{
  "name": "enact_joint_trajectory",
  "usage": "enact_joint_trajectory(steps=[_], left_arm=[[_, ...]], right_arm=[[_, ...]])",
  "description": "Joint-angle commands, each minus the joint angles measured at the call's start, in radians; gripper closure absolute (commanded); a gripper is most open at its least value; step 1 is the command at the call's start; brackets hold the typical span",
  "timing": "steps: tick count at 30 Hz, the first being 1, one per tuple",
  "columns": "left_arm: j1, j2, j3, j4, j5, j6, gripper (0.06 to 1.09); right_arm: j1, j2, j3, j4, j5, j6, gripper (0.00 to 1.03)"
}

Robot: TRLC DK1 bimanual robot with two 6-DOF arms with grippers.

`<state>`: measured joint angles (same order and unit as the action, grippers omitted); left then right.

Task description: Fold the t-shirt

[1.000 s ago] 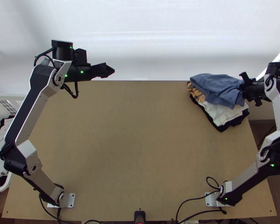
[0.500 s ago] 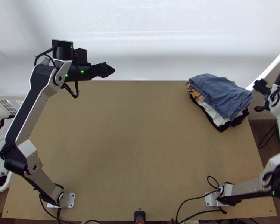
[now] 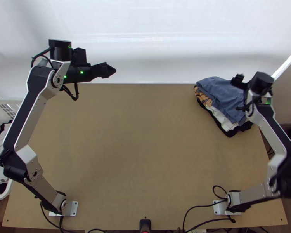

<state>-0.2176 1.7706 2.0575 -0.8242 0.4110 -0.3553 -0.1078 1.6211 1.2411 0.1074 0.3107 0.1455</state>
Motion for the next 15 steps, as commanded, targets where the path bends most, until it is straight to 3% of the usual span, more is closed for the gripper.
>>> enact_joint_trajectory(steps=[1, 8, 15], left_arm=[[0.023, -0.045, 0.027, -0.024, 0.015, 0.015, 0.09], [0.047, -0.096, 0.027, -0.026, 0.003, 0.026, 0.09], [0.063, -0.181, 0.003, -0.023, -0.132, 0.073, 0.09]], right_arm=[[-0.043, 0.088, -0.061, 0.055, 0.008, 0.026, 0.05], [-0.082, 0.178, -0.149, 0.152, 0.008, 0.034, 0.05], [-0.109, 0.134, -0.149, 0.144, 0.008, -0.012, 0.05]])
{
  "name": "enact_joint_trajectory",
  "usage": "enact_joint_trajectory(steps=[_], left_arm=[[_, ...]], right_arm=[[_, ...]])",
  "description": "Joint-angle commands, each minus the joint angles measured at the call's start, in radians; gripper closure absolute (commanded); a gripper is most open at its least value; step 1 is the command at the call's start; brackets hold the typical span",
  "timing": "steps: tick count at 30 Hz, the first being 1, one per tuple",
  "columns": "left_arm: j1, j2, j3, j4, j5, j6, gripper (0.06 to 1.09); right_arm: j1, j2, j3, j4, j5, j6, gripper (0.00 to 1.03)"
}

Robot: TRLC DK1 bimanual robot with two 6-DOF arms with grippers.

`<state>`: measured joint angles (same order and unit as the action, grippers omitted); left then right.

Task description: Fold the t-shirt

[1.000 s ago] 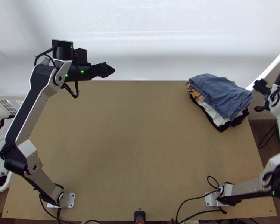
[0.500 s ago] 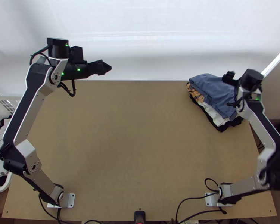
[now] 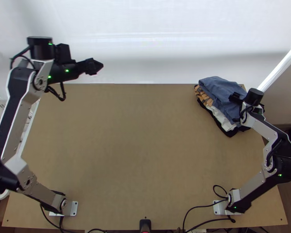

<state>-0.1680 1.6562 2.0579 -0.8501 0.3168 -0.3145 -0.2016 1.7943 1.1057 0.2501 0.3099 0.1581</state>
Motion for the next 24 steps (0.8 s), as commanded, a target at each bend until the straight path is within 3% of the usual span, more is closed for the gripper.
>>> enact_joint_trajectory(steps=[1, 8, 10, 15, 19, 24], left_arm=[[0.021, -0.081, -0.004, 0.005, -0.053, 0.046, 0.09], [0.091, -0.256, -0.097, 0.098, -0.225, 0.109, 0.09], [0.116, -0.358, -0.225, 0.217, -0.26, 0.106, 0.1], [0.197, -0.691, -0.674, 0.711, -0.346, 0.114, 0.1], [0.199, -0.845, -0.846, 0.786, -0.43, 0.16, 0.09], [0.208, -1.081, -1.162, 1.007, -0.484, 0.276, 0.09]], right_arm=[[-0.015, -0.075, -0.004, -0.002, 0.009, -0.031, 0.05], [0.008, -0.389, 0.02, -0.048, -0.017, -0.029, 0.05], [0.022, -0.48, 0.017, -0.06, -0.058, -0.035, 0.05], [0.068, -0.699, 0.019, -0.135, -0.129, -0.038, 0.06], [0.103, -0.863, -0.018, -0.146, -0.138, -0.091, 0.04], [0.177, -1.072, -0.112, -0.262, -0.138, -0.16, 0.04]])
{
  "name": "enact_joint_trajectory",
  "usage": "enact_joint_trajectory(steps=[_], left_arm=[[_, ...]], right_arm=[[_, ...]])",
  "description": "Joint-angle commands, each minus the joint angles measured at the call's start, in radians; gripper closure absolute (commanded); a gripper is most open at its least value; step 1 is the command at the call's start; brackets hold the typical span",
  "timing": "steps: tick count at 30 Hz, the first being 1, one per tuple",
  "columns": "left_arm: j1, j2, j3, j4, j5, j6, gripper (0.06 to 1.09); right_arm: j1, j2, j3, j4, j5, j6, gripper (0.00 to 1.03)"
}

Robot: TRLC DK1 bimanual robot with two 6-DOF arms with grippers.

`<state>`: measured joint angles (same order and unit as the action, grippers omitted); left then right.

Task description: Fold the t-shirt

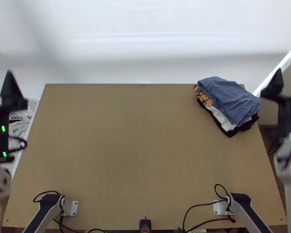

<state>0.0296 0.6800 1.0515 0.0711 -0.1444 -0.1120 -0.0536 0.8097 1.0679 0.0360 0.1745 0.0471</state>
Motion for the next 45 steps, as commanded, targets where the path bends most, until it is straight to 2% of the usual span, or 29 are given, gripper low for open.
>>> enact_joint_trajectory(steps=[1, 8, 13, 16, 24, 31, 33, 35, 39, 45], left_arm=[[0.01, -0.154, -0.212, 0.107, -0.023, 0.08, 0.1], [0.013, -0.433, -0.473, 0.11, -0.093, 0.129, 0.09], [0.013, -0.582, -0.64, 0.101, -0.096, 0.13, 0.09], [0.012, -0.68, -0.745, 0.087, -0.09, 0.155, 0.09], [0.006, -0.683, -0.867, 0.016, -0.095, 0.117, 0.1], [-0.011, -0.683, -0.989, 0.022, -0.086, 0.04, 0.1], [-0.01, -0.683, -1.024, 0.029, -0.086, 0.023, 0.1], [-0.008, -0.683, -1.042, 0.012, -0.084, -0.023, 0.09], [-0.011, -0.68, -1.053, -0.024, -0.067, -0.041, 0.1], [-0.003, -0.68, -1.053, -0.031, -0.052, -0.015, 0.1]], right_arm=[[0.038, -0.126, -0.105, -0.05, -0.003, -0.07, 0.04], [0.104, -0.409, -0.382, -0.048, -0.003, -0.159, 0.04], [0.156, -0.58, -0.58, -0.051, -0.003, -0.159, 0.04], [0.163, -0.667, -0.678, -0.053, -0.004, -0.144, 0.04], [0.166, -0.816, -0.899, -0.051, 0.003, -0.066, 0.04], [0.164, -0.816, -0.984, -0.099, 0.005, 0.043, 0.04], [0.166, -0.816, -1.011, -0.153, 0.005, 0.051, 0.04], [0.143, -0.813, -1.013, -0.17, 0.006, 0.051, 0.04], [0.129, -0.808, -1.008, -0.199, 0.005, 0.089, 0.04], [0.136, -0.811, -1.008, -0.199, 0.005, 0.089, 0.04]])
